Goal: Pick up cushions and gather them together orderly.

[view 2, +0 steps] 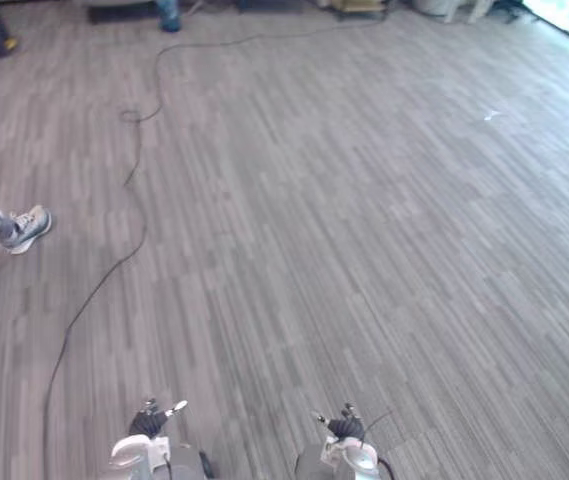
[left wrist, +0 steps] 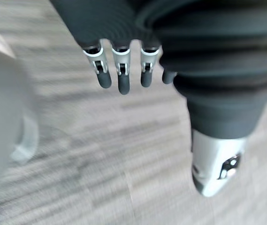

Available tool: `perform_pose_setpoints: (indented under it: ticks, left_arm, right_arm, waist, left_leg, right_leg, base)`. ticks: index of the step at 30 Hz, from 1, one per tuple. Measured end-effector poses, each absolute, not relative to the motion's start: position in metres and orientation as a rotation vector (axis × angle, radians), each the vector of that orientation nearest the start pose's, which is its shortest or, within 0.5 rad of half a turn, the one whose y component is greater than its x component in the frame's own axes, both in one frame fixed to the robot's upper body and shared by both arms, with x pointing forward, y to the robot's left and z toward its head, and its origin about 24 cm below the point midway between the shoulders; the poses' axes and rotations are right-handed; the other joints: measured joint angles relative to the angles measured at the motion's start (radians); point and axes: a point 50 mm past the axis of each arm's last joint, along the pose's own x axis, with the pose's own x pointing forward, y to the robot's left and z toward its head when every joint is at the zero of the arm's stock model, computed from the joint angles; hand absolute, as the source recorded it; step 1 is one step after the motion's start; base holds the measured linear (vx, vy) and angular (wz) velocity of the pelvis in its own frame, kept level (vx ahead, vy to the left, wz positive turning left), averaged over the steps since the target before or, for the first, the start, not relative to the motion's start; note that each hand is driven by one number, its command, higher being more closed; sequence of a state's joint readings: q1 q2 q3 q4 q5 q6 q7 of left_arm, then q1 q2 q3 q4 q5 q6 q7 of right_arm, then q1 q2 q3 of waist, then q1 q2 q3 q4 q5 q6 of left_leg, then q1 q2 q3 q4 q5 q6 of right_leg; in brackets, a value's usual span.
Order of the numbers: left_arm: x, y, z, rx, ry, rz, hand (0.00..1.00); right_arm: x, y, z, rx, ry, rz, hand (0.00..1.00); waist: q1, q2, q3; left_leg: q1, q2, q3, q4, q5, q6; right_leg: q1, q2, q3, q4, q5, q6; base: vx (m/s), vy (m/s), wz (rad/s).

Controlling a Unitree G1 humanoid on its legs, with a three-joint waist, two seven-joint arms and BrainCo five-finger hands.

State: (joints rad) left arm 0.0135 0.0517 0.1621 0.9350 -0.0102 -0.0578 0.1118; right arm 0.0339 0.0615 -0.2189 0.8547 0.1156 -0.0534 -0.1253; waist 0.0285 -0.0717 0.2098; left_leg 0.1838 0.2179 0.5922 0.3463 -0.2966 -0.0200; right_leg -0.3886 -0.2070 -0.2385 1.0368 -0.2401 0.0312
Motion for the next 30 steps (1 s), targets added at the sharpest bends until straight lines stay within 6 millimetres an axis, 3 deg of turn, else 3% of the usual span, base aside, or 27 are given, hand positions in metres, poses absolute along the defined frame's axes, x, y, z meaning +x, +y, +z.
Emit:
perform_pose_setpoints:
  ticks: [2,3,4,5,6,7,8,9,10,11,12,13,14,16,17,18,19,20,22,23,24,25,26,27,28,29,30]
  left_arm:
    - [0.149,0.194,-0.14,0.027,0.894,0.263,0.0]
    - [0.148,0.192,-0.141,0.032,0.903,0.247,0.0]
    - [0.147,0.192,-0.142,0.038,0.907,0.242,0.0]
    - [0.143,0.183,-0.146,0.018,0.936,0.233,0.0]
    - [0.143,0.181,-0.146,0.01,0.937,0.226,0.0]
    - [0.149,0.177,-0.145,-0.004,0.925,0.225,0.0]
    - [0.151,0.172,-0.144,-0.008,0.921,0.213,0.0]
    - [0.152,0.172,-0.144,-0.006,0.919,0.211,0.0]
    - [0.151,0.174,-0.144,-0.021,0.915,0.233,0.0]
    - [0.153,0.173,-0.142,-0.031,0.898,0.241,0.0]
    - [0.154,0.172,-0.141,-0.038,0.889,0.242,0.0]
    - [0.153,0.17,-0.14,-0.047,0.886,0.244,0.0]
    - [0.152,0.169,-0.141,-0.05,0.888,0.245,0.0]
    - [0.154,0.173,-0.136,-0.053,0.847,0.262,0.0]
    - [0.155,0.175,-0.134,-0.056,0.834,0.272,0.0]
    - [0.154,0.178,-0.133,-0.061,0.819,0.289,0.0]
    - [0.155,0.179,-0.132,-0.063,0.809,0.292,0.0]
    - [0.155,0.179,-0.132,-0.07,0.807,0.301,0.0]
    - [0.155,0.18,-0.132,-0.074,0.804,0.305,0.0]
    - [0.156,0.182,-0.131,-0.07,0.804,0.308,0.0]
    - [0.155,0.184,-0.132,-0.065,0.806,0.311,0.0]
    - [0.156,0.194,-0.131,-0.038,0.811,0.316,0.0]
    - [0.155,0.198,-0.132,-0.038,0.816,0.332,0.0]
    - [0.156,0.201,-0.131,-0.037,0.812,0.338,0.0]
    - [0.15,0.2,-0.134,-0.016,0.835,0.321,0.0]
    - [0.148,0.199,-0.136,-0.011,0.851,0.313,0.0]
    - [0.143,0.198,-0.14,0.001,0.885,0.299,0.0]
  right_arm:
    - [0.157,-0.174,-0.132,0.191,0.814,-0.363,0.0]
    - [0.157,-0.179,-0.132,0.177,0.815,-0.364,0.0]
    - [0.152,-0.182,-0.135,0.161,0.837,-0.366,0.0]
    - [0.153,-0.194,-0.136,0.121,0.853,-0.366,0.0]
    - [0.157,-0.198,-0.135,0.108,0.852,-0.369,0.0]
    - [0.161,-0.203,-0.133,0.096,0.844,-0.379,0.0]
    - [0.16,-0.208,-0.131,0.11,0.834,-0.401,0.0]
    - [0.16,-0.207,-0.131,0.115,0.834,-0.4,0.0]
    - [0.157,-0.201,-0.134,0.126,0.849,-0.388,0.0]
    - [0.157,-0.199,-0.133,0.126,0.843,-0.387,0.0]
    - [0.157,-0.198,-0.133,0.126,0.842,-0.384,0.0]
    - [0.156,-0.192,-0.134,0.117,0.853,-0.362,0.0]
    - [0.157,-0.19,-0.134,0.114,0.855,-0.353,0.0]
    - [0.155,-0.182,-0.136,0.108,0.873,-0.322,0.0]
    - [0.154,-0.181,-0.137,0.109,0.88,-0.318,0.0]
    - [0.153,-0.177,-0.138,0.119,0.884,-0.313,0.0]
    - [0.153,-0.175,-0.137,0.122,0.883,-0.312,0.0]
    - [0.154,-0.175,-0.138,0.125,0.883,-0.312,0.0]
    - [0.154,-0.172,-0.138,0.129,0.885,-0.311,0.0]
    - [0.151,-0.171,-0.14,0.129,0.899,-0.311,0.0]
    - [0.151,-0.169,-0.141,0.131,0.907,-0.31,0.0]
    - [0.146,-0.162,-0.143,0.15,0.926,-0.306,0.0]
    - [0.145,-0.155,-0.144,0.164,0.93,-0.292,0.0]
    - [0.146,-0.155,-0.144,0.163,0.931,-0.288,0.0]
    - [0.13,-0.167,-0.149,0.143,0.963,-0.327,0.0]
    - [0.13,-0.17,-0.148,0.133,0.956,-0.324,0.0]
    - [0.132,-0.168,-0.148,0.128,0.951,-0.312,0.0]
  waist:
    - [-0.035,0.006,0.002]
    - [-0.043,0.011,0.003]
    - [-0.048,-0.001,0.003]
    - [-0.042,0.056,0.006]
    - [-0.043,0.07,0.003]
    - [-0.055,0.079,0.013]
    - [-0.076,0.089,0.017]
    - [-0.082,0.098,0.022]
    - [-0.08,0.11,0.028]
    - [-0.074,0.119,0.029]
    - [-0.063,0.118,0.03]
    - [-0.047,0.117,0.031]
    - [-0.041,0.116,0.032]
    - [-0.024,0.104,0.031]
    - [-0.019,0.098,0.031]
    - [-0.016,0.094,0.029]
    - [-0.013,0.095,0.028]
    - [0.006,0.097,0.026]
    - [0.027,0.094,0.023]
    - [0.041,0.075,0.013]
    - [0.047,0.067,0.004]
    - [0.026,0.019,-0.02]
    - [0.035,0.012,-0.015]
    - [0.052,0.009,-0.013]
    - [0.048,0.0,-0.035]
    - [0.037,0.006,-0.037]
    - [0.018,-0.008,-0.034]
  left_leg:
    - [0.091,0.002,0.041,-0.069,0.001,-0.001]
    - [0.147,-0.009,0.057,-0.119,0.008,-0.014]
    - [0.193,-0.04,0.052,-0.155,0.03,-0.055]
    - [0.243,-0.006,0.049,-0.183,0.06,-0.111]
    - [0.236,-0.001,0.035,-0.189,0.099,-0.133]
    - [0.246,-0.009,0.015,-0.191,0.19,-0.187]
    - [0.251,0.016,-0.019,-0.14,0.255,-0.209]
    - [0.24,0.05,-0.051,-0.054,0.293,-0.205]
    - [0.172,0.131,-0.125,0.175,0.429,-0.147]
    - [0.045,0.206,-0.191,0.463,0.455,-0.089]
    - [-0.03,0.226,-0.213,0.625,0.415,-0.075]
    - [-0.15,0.225,-0.253,0.793,0.325,-0.098]
    - [-0.199,0.219,-0.253,0.822,0.288,-0.098]
    - [-0.374,0.201,-0.21,0.771,0.168,-0.06]
    - [-0.41,0.197,-0.194,0.729,0.148,-0.054]
    - [-0.478,0.165,-0.172,0.579,0.117,-0.041]
    - [-0.5,0.138,-0.169,0.475,0.111,-0.042]
    - [-0.517,0.085,-0.178,0.265,0.116,-0.053]
    - [-0.535,0.024,-0.203,0.062,0.164,-0.054]
    - [-0.536,-0.021,-0.235,0.013,0.286,-0.006]
    - [-0.528,-0.041,-0.244,0.006,0.322,0.013]
    - [-0.508,-0.049,-0.228,0.032,0.275,0.036]
    - [-0.51,-0.003,-0.208,0.161,0.214,0.084]
    - [-0.517,0.001,-0.184,0.214,0.182,0.079]
    - [-0.364,-0.047,-0.167,0.134,0.098,0.031]
    - [-0.308,-0.079,-0.196,0.077,0.055,0.006]
    - [-0.268,-0.108,-0.194,0.053,0.053,0.007]
  right_leg:
    - [-0.077,0.016,-0.116,-0.256,0.024,-0.026]
    - [-0.089,0.041,-0.153,-0.482,0.095,-0.039]
    - [-0.07,0.053,-0.161,-0.668,0.23,-0.062]
    - [-0.054,0.11,-0.169,-0.652,0.305,-0.18]
    - [-0.072,0.12,-0.166,-0.629,0.275,-0.212]
    - [-0.101,0.11,-0.16,-0.53,0.194,-0.221]
    - [-0.089,0.117,-0.164,-0.471,0.122,-0.21]
    - [-0.057,0.135,-0.165,-0.462,0.083,-0.198]
    - [0.018,0.176,-0.159,-0.486,0.026,-0.175]
    - [0.082,0.217,-0.135,-0.523,0.004,-0.173]
    - [0.12,0.237,-0.115,-0.541,-0.007,-0.184]
    - [0.198,0.262,-0.081,-0.586,-0.019,-0.215]
    - [0.238,0.274,-0.065,-0.617,-0.023,-0.219]
    - [0.387,0.305,-0.002,-0.749,-0.031,-0.206]
    - [0.42,0.309,0.013,-0.776,-0.034,-0.198]
    - [0.491,0.317,0.056,-0.828,-0.036,-0.174]
    - [0.522,0.317,0.083,-0.845,-0.038,-0.172]
    - [0.574,0.313,0.14,-0.869,-0.051,-0.147]
    - [0.637,0.301,0.204,-0.913,-0.069,-0.117]
    - [0.672,0.278,0.248,-0.918,-0.081,-0.096]
    - [0.678,0.263,0.265,-0.914,-0.083,-0.093]
    - [0.653,0.216,0.284,-0.864,-0.062,-0.059]
    - [0.642,0.224,0.308,-0.778,0.007,-0.036]
    - [0.633,0.224,0.301,-0.718,0.031,-0.03]
    - [0.471,0.166,0.231,-0.28,0.126,0.074]
    - [0.412,0.14,0.194,-0.141,0.131,0.078]
    - [0.358,0.1,0.166,-0.029,0.107,0.058]
  base:
    - [0.66,-0.077,-0.4]
    - [0.63,-0.114,-0.2]
    - [0.78,-0.133,-0.46]
    - [0.66,-0.088,-0.54]
    - [0.64,-0.104,-0.66]
    - [0.6,-0.134,-0.33]
    - [0.6,-0.187,-0.19]
    - [0.56,-0.214,-0.25]
    - [0.5,-0.198,-0.4]
    - [0.55,-0.185,-0.59]
    - [0.43,-0.103,-0.79]
    - [0.37,-0.053,-0.77]
    - [0.48,-0.022,-0.81]
    - [0.57,-0.005,-0.67]
    - [0.5,0.013,-0.71]
    - [0.42,0.021,-0.67]
    - [0.7,0.082,-1.05]
    - [0.63,0.111,-1.08]
    - [0.77,0.227,-1.22]
    - [0.76,0.276,-1.1]
    - [0.8,0.262,-0.86]
    - [0.81,0.273,-0.72]
    - [0.79,0.266,-0.65]
    - [0.81,0.395,-1.03]
    - [0.66,0.323,-0.66]
    - [0.65,0.321,-0.38]
    - [0.67,0.16,0.19]
